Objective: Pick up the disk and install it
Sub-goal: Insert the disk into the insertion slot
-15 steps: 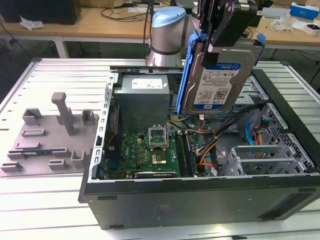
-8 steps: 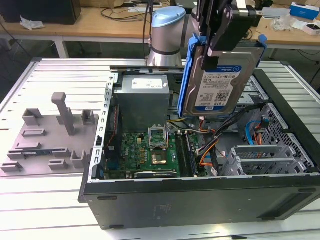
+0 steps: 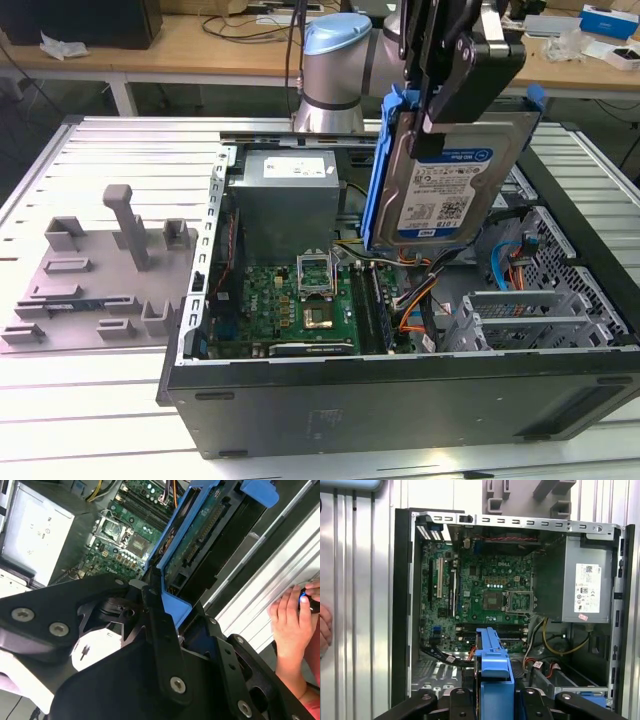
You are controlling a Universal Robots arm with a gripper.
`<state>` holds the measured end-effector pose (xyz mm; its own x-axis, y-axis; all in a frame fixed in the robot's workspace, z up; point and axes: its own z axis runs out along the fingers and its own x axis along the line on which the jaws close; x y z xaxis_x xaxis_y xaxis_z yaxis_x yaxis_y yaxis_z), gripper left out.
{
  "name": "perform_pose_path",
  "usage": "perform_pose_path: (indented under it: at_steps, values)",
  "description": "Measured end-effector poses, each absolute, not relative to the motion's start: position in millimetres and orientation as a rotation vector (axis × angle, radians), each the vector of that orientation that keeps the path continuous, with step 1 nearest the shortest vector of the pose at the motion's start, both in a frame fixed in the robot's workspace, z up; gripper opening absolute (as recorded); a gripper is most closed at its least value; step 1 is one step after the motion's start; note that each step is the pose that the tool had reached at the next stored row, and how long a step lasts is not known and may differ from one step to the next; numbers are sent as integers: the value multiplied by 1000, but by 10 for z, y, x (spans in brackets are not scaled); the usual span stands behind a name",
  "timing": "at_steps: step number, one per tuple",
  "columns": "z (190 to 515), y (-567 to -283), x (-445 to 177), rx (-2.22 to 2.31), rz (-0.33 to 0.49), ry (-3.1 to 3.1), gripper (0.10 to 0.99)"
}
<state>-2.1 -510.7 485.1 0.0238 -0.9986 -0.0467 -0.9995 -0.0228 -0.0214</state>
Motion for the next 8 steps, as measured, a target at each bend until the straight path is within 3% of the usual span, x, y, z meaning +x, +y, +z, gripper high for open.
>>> perform_pose_path:
  at_steps: [8]
  values:
    - [4841,-5300,-8,-2204,28,2171,369]
